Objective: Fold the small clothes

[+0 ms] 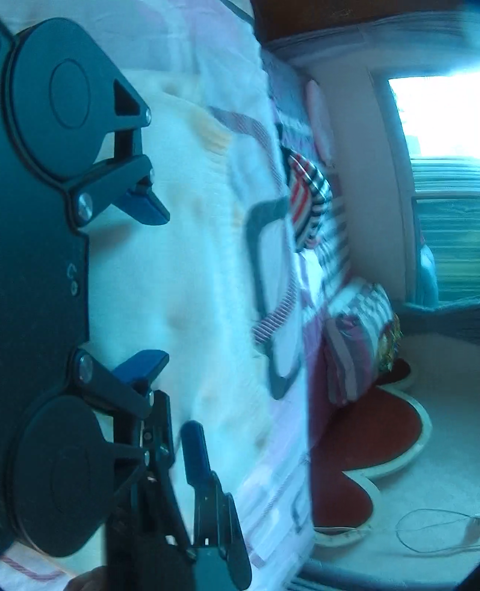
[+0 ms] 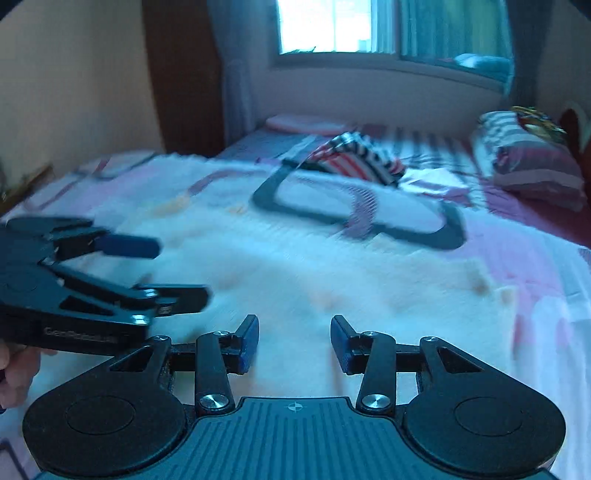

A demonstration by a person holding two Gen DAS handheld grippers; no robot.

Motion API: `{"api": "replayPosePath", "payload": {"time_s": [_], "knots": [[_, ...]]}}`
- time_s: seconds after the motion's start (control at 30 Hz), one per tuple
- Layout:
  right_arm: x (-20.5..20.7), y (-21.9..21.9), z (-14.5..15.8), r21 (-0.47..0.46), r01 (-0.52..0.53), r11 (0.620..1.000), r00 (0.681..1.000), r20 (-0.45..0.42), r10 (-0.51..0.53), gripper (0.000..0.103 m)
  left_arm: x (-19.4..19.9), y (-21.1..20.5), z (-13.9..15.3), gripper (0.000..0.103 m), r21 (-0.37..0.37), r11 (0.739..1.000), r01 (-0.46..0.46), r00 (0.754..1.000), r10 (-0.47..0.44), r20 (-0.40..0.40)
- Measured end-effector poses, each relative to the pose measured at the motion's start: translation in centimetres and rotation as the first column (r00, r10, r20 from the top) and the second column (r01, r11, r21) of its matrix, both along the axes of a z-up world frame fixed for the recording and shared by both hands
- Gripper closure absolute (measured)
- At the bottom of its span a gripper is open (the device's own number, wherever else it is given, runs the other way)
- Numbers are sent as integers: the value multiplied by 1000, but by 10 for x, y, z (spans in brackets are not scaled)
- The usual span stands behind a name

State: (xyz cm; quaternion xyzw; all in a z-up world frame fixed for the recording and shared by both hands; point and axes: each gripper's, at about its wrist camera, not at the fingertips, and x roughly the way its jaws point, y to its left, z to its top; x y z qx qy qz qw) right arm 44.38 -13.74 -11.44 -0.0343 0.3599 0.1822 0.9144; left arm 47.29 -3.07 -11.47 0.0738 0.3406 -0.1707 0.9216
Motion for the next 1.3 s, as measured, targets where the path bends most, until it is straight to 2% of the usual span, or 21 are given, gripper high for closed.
{"api": "replayPosePath", "payload": {"time_s": [0.03,0.1,0.2,0.23,0.27,0.37,0.4,0.47,0.53,0.57,0.63,0.67,0.77,0.83,0.9,0.97,1.13,1.23,1.3], "knots": [[-3,-3,-3,18,7,1000,1000,17,-7,60,0,2,-7,27,2,1000,-10,1000,10,-9],[0,-19,-3,63,51,997,999,-6,-50,60,-6,19,-8,27,-44,999,-27,1000,27,8],[-6,-60,-2,12,206,979,979,-3,-206,60,-15,47,-5,27,-31,996,-86,996,86,19],[-9,-73,-3,27,218,976,976,-8,-218,60,-16,57,-7,27,-45,994,-97,995,97,7],[-11,-80,-3,45,217,975,976,-13,-217,60,-20,66,-6,27,-65,993,-97,995,97,3],[-11,-70,9,17,227,974,974,-18,-227,60,-23,59,3,30,-27,993,-115,993,115,1],[-14,-67,15,41,225,974,974,-13,-224,60,-26,55,9,31,-25,992,-122,993,122,2],[-31,-53,26,96,187,978,982,8,-188,60,-43,51,19,29,-78,992,-99,995,101,23],[-43,-32,22,102,131,986,991,-22,-130,60,-55,40,17,29,-118,991,-69,998,67,-14],[-48,-21,16,89,100,991,995,-35,-97,60,-60,32,13,29,-105,993,-48,999,46,-24],[-55,-3,-1,6,73,997,997,-36,-72,60,-63,15,-5,29,-18,999,-43,998,42,-49],[-58,1,-4,-5,77,997,997,-5,-77,60,-67,14,-8,28,-15,999,-51,998,50,-26],[-67,2,7,8,100,995,995,-12,-100,60,-75,21,0,29,-53,995,-80,996,78,-39],[-83,4,13,39,64,997,998,-9,-64,60,-88,28,4,29,-68,993,-93,995,91,-36],[-98,13,8,10,36,999,999,-30,-35,60,-102,34,0,29,-44,992,-122,992,120,-49],[-110,9,-1,-19,49,999,999,-21,-49,60,-118,44,-3,28,-40,988,-146,989,144,-38],[-124,-31,0,13,161,987,986,-41,-160,60,-137,77,0,27,-57,979,-195,981,193,-35],[-122,-27,5,-7,163,987,986,-45,-163,60,-133,71,7,30,-34,977,-212,976,210,-53],[-128,-22,15,1,166,986,986,-13,-166,60,-135,68,13,31,-38,975,-220,975,218,-48]]}}
